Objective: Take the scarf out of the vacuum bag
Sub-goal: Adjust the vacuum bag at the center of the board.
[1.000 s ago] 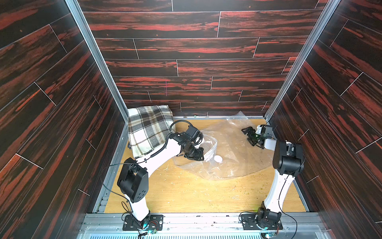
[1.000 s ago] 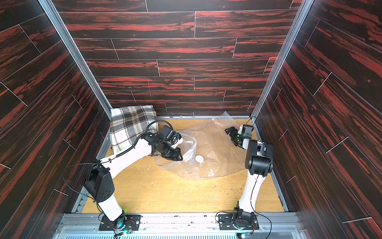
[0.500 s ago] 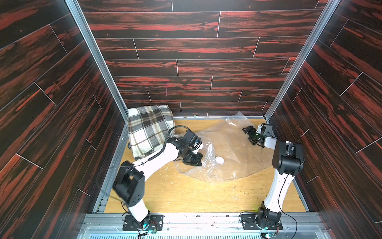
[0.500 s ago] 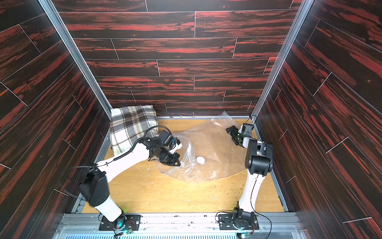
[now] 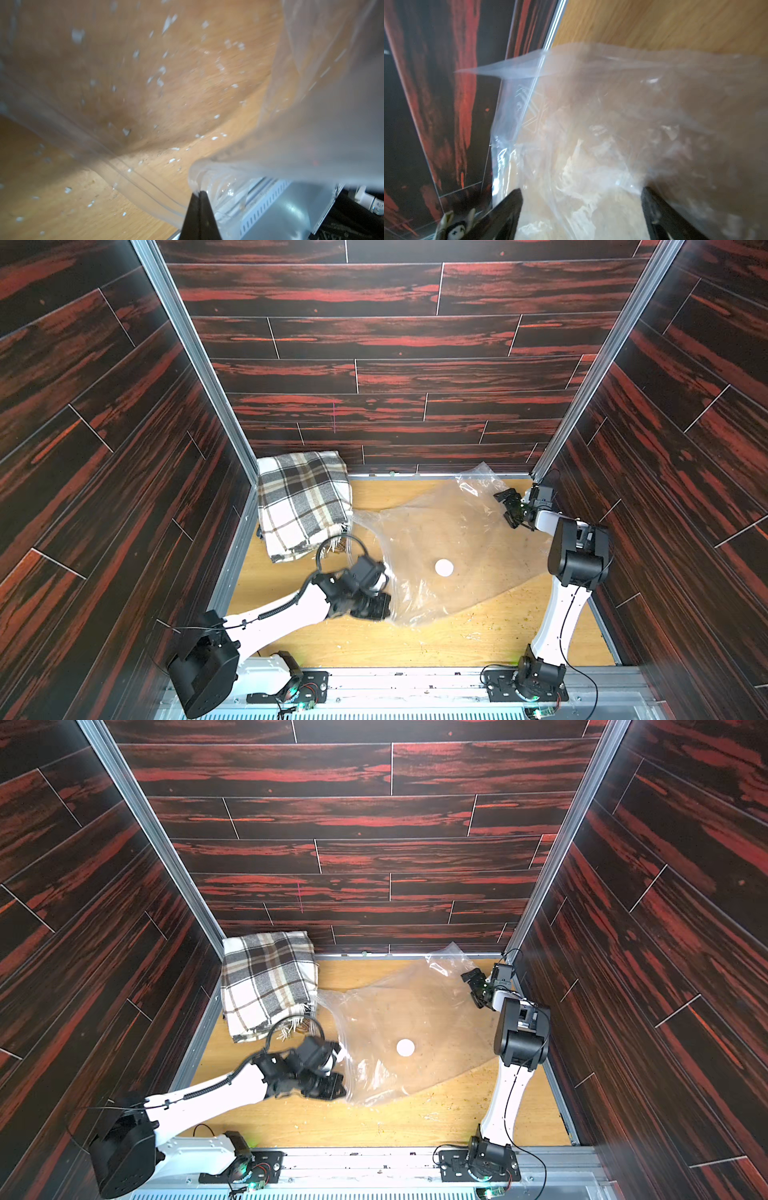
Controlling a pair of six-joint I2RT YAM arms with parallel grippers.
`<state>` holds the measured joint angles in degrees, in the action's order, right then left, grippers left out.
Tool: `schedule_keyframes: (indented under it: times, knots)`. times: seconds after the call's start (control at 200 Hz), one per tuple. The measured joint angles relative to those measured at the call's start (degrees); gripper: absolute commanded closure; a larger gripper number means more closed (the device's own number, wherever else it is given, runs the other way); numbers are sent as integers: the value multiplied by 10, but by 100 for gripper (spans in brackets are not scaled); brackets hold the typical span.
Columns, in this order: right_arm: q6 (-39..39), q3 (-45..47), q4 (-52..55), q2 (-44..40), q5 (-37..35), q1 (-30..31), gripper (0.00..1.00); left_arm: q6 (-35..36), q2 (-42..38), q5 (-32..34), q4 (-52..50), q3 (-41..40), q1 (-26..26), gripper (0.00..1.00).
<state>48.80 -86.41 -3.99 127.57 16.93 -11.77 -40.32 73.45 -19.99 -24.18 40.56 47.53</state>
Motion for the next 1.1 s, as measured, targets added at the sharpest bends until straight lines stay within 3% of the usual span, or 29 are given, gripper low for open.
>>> schedule_keyframes:
  times: [0.075,0.17,0.251,0.296,0.326,0.576,0.681,0.767,0.937,1.102]
  knots:
    - [2,-13,13,5,0,-2,7,-33,0,16,26,-31,9,99]
    - [2,-24,27,9,0,-2,8,-68,-1,41,40,-56,13,80]
    - [1,-30,38,9,-1,-2,7,-86,-13,71,33,-67,13,43]
    - [0,-32,43,9,-1,-2,8,-98,-29,94,21,-68,13,29]
    - [-2,-33,45,9,-1,-2,7,-102,-43,108,12,-67,13,24]
    - [-20,-24,53,-1,-4,-2,7,-96,-216,276,-101,43,13,22]
    - [-34,5,55,-25,-12,-1,7,-70,-239,318,-106,113,13,20]
    - [-51,28,56,-52,-21,3,7,-45,-193,322,-109,188,13,20]
    - [-81,87,25,-144,-22,33,7,-5,-30,292,-62,304,13,20]
    - [-83,111,-19,-199,40,76,7,7,114,254,-24,362,13,20]
